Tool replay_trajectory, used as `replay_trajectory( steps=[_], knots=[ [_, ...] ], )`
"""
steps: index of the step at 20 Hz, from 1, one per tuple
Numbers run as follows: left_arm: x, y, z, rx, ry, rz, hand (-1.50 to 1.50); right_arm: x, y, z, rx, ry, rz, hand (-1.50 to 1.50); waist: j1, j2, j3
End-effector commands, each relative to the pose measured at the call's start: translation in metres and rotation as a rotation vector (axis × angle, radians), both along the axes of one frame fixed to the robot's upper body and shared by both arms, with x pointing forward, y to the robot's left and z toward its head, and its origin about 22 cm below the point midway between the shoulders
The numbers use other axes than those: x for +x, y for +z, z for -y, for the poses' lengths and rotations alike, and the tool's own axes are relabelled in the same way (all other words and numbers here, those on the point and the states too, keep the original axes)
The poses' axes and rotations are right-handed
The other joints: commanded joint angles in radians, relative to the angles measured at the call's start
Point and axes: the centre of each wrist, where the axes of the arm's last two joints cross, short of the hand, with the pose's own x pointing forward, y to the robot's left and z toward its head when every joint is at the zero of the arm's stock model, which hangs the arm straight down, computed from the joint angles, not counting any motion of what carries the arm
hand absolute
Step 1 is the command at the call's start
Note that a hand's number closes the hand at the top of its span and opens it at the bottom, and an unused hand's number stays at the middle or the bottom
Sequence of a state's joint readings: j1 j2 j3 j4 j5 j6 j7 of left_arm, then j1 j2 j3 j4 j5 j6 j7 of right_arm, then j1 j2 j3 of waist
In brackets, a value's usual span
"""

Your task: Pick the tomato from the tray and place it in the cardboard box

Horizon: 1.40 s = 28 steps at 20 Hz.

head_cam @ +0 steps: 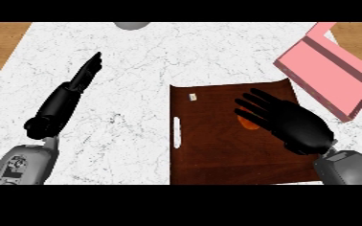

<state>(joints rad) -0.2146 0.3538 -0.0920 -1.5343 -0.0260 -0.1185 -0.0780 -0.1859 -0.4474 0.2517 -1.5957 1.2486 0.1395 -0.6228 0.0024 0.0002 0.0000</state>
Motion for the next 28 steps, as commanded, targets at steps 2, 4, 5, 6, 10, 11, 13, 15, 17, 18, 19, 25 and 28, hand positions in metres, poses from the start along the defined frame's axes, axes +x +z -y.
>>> replay_trajectory(
  steps=[2, 4, 5, 6, 10, 11, 13, 15, 17, 18, 19, 25, 28],
  knots=[
    [0.002, -0.005, 0.003, 0.005, -0.007, -0.002, 0.0, 0.013, -0.019, -0.009, 0.0, 0.016, -0.027, -1.5, 0.0, 0.0, 0.0],
    [-0.002, 0.016, 0.011, -0.026, -0.003, -0.006, 0.0, 0.023, -0.007, -0.014, -0.019, 0.006, -0.037, -1.5, 0.002, 0.0, 0.0],
    [0.001, -0.002, 0.007, 0.0, 0.018, 0.002, 0.0, 0.017, -0.006, 0.017, -0.02, 0.004, -0.026, -1.5, -0.002, 0.0, 0.0],
    [-0.006, 0.008, 0.001, -0.002, -0.004, -0.002, 0.0, 0.006, -0.029, -0.032, -0.03, 0.006, -0.032, -1.5, 0.001, -0.001, 0.0],
    [0.004, 0.003, 0.002, 0.002, -0.011, 0.003, 0.0, 0.024, -0.045, -0.007, -0.043, -0.057, 0.005, -1.5, 0.001, 0.001, 0.0],
    [0.007, -0.008, -0.003, -0.001, -0.001, 0.008, 0.0, 0.025, -0.034, 0.0, -0.041, -0.053, 0.013, -1.5, -0.002, 0.001, 0.0],
    [0.007, 0.01, 0.002, -0.007, 0.002, -0.008, 0.0, 0.021, -0.041, 0.003, -0.057, -0.059, -0.004, -1.5, -0.002, 0.0, 0.0],
    [0.012, -0.006, -0.014, -0.019, 0.0, -0.021, 0.0, 0.024, -0.053, -0.015, -0.043, -0.053, -0.017, -1.5, -0.002, 0.001, 0.0],
    [-0.003, -0.002, 0.002, -0.002, -0.006, 0.003, 0.0, 0.046, -0.042, -0.024, -0.053, -0.044, -0.031, -1.5, 0.003, 0.0, 0.0],
    [0.012, -0.001, 0.012, -0.012, 0.02, 0.003, 0.0, 0.034, -0.055, -0.003, -0.046, -0.04, -0.035, -1.5, -0.002, 0.001, 0.0],
    [-0.003, 0.009, 0.003, -0.004, 0.006, -0.009, 0.0, 0.055, -0.036, -0.017, -0.056, -0.036, -0.046, -1.5, 0.003, 0.0, 0.0],
    [-0.007, -0.011, -0.006, 0.0, 0.0, 0.001, 0.0, 0.039, -0.075, -0.012, -0.022, 0.121, 0.052, 1.5, 0.007, 0.002, 0.001],
    [-0.005, 0.003, 0.006, 0.003, 0.006, -0.003, 0.0, 0.033, -0.085, -0.018, 0.03, 0.142, 0.09, 1.5, 0.005, 0.0, 0.001]
  ],
)
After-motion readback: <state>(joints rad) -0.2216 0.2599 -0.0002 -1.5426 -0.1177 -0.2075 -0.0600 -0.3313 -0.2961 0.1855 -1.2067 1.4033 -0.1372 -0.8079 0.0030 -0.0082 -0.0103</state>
